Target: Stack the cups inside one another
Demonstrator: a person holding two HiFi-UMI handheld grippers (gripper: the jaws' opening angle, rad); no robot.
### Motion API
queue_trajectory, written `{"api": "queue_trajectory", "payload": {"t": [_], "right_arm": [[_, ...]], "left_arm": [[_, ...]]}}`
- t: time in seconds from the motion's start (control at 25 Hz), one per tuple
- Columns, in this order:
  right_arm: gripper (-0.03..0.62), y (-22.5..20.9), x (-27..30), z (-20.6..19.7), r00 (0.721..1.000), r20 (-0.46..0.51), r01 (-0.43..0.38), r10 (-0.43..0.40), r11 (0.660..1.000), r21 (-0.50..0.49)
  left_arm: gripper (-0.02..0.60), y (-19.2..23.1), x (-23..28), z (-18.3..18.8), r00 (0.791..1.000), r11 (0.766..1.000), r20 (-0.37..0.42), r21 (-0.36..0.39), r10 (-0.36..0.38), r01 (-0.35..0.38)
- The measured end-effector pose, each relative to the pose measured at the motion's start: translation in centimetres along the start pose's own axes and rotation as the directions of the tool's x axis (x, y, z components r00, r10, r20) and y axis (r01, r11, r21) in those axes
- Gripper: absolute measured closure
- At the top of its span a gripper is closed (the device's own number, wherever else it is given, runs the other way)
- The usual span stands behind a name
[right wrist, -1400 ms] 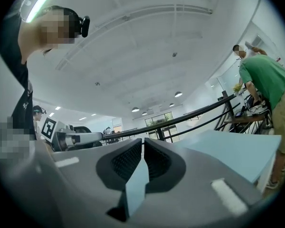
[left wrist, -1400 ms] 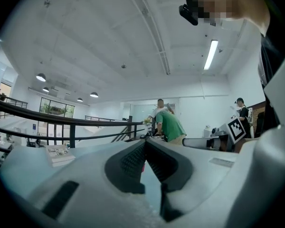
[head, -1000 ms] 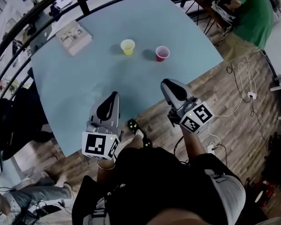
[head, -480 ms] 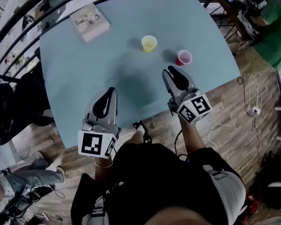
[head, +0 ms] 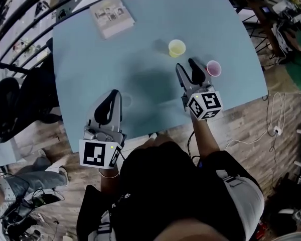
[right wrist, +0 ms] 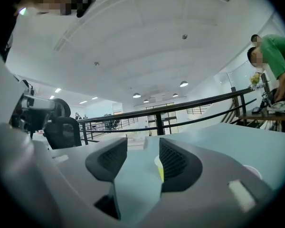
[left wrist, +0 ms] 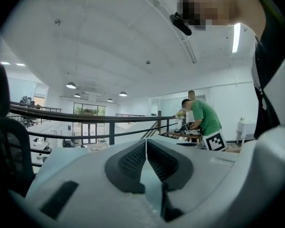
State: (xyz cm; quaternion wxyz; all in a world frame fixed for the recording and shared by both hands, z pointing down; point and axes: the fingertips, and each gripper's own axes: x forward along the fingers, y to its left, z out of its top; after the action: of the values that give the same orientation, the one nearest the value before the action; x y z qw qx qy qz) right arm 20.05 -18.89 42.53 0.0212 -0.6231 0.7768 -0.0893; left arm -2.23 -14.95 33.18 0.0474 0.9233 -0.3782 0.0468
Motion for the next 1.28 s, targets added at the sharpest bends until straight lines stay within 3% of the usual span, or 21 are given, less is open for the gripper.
{"api": "queue_trajectory", "payload": {"t": [0.36, 0.48, 0.6, 1.28], "right_arm": [[0.329, -2.6, 4.2, -2.4, 0.996, -0.084, 0.041, -0.044, 0.999, -0.035], [0.264, -3.8, 5.6, -3.4, 0.991, -0.124, 0.049, -0.055, 0.998, -0.049], [0.240, -4.5, 7.1, -4.7, 0.985, -0.166, 0.036, -0.050, 0.996, -0.084], [0.215, -7.1, 11.4, -8.6, 0.962, -0.261, 0.034, -0.077, 0.986, -0.165]], "left_arm": [[0.580, 1.4, 0.3, 0.0, 0.999, 0.999, -0.006, 0.010, 0.047, -0.047], [0.580, 1.9, 1.0, 0.2, 0.997, 0.997, -0.018, -0.006, 0.080, -0.080], [0.580, 2.5, 1.5, -0.1, 0.995, 0.996, -0.022, -0.005, 0.093, -0.094], [0.580, 5.5, 1.8, -0.8, 0.981, 0.981, -0.040, -0.037, 0.188, -0.190]]}}
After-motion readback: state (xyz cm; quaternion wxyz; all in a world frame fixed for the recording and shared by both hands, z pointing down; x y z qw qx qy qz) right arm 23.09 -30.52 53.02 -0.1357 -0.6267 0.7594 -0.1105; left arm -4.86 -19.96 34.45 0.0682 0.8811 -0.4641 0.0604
